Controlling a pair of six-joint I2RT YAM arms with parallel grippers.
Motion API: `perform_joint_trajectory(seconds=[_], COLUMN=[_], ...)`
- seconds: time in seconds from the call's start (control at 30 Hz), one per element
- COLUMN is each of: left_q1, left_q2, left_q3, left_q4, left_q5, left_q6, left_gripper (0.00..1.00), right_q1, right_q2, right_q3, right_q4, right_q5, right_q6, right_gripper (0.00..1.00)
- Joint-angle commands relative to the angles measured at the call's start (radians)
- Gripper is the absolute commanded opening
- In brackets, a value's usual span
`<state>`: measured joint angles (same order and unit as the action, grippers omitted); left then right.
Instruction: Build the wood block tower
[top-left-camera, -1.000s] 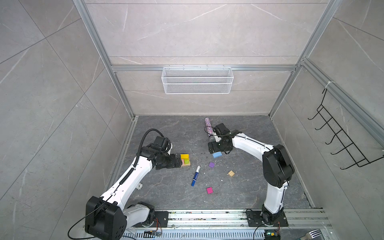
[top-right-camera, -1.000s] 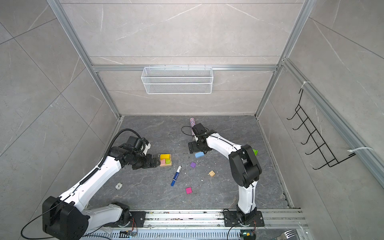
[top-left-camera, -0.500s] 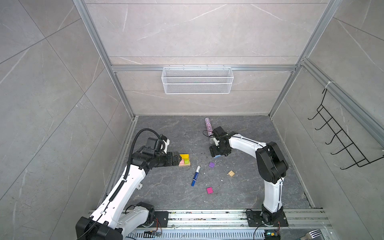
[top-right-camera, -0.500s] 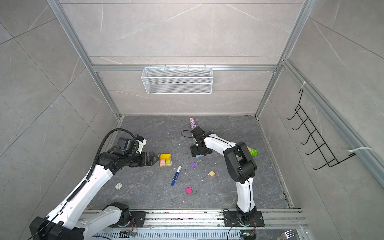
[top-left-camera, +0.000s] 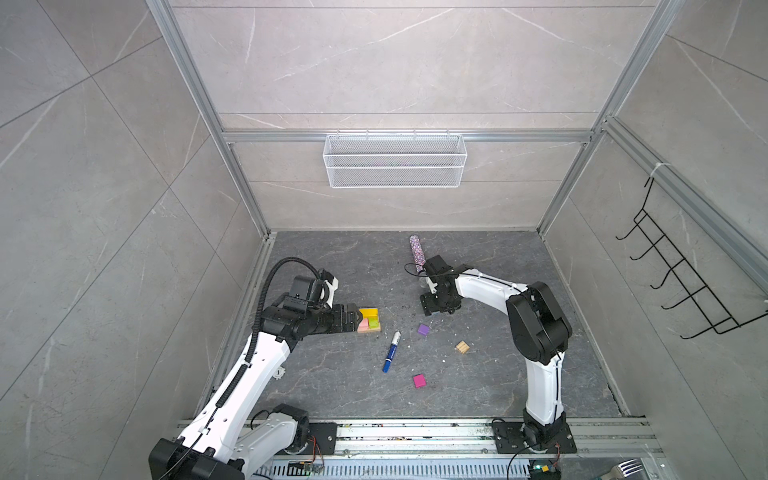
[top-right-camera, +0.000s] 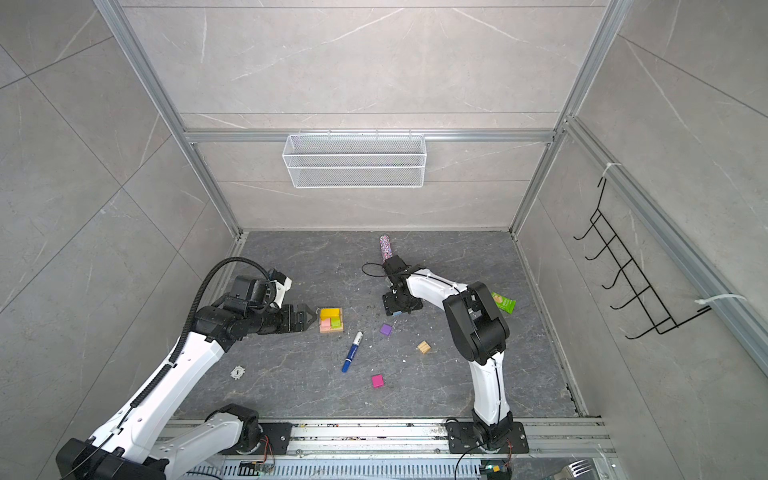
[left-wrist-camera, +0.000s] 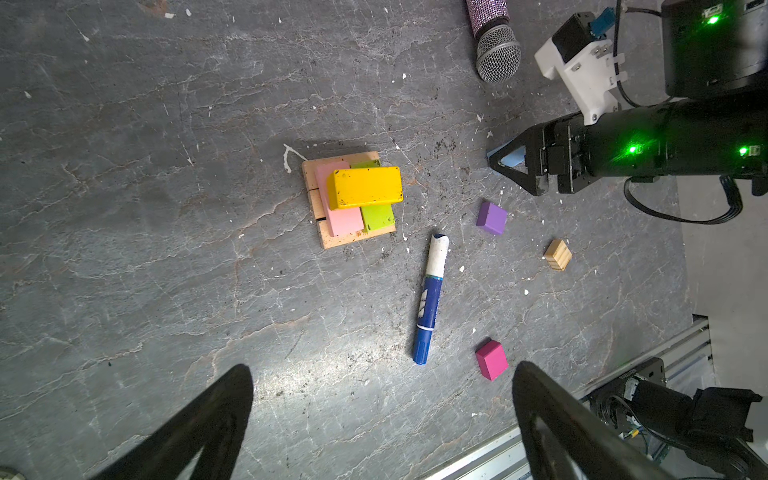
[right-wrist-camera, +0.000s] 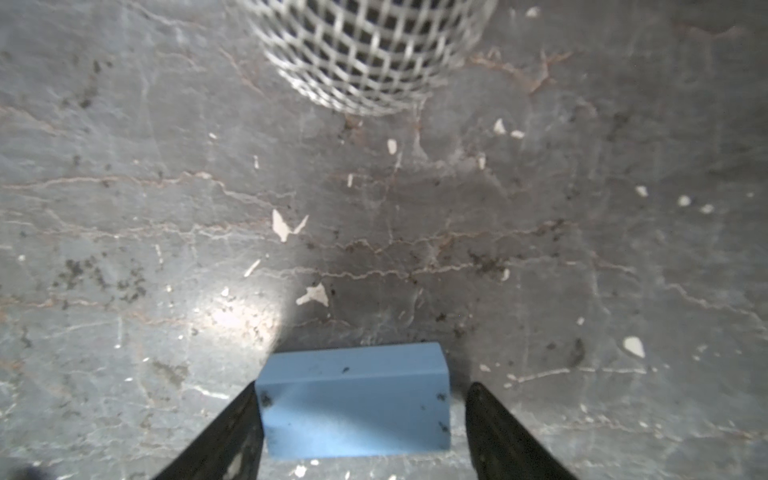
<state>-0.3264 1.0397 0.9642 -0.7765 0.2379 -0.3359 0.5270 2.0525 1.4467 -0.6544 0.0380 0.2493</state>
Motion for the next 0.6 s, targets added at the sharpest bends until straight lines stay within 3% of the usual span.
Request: perform_joint_trajectory(seconds=[0.0,0.23,0.37,0.57], left_q1=[0.005,0.006,0.005,0.007], left_q2=[0.005,0.005,0.005,0.009], left_q3=[0.006,0.007,0.007,0.007], left_q4=[0.007,0.006,0.006,0.000], left_q5=[-0.006,-0.008,-0.008,-0.016], left_q6=[0.022,0.021,0.021,0.015], left_gripper=[1.00,1.00,1.00,1.00], right_q1=[0.007,0.012,0.018,0.033], right_q2=[0.036,0.047,0.045,0.003], right_q3=[0.017,0.018,0.014,-0.003], right_q4=[-0.007,0.001,-0.005,-0.009], right_q5=[0.029,0.017,0.017,0.019], right_q6=[-0.006,-0.010,0.000,0.100], right_gripper=[0.62,0.53,0.43,0.32])
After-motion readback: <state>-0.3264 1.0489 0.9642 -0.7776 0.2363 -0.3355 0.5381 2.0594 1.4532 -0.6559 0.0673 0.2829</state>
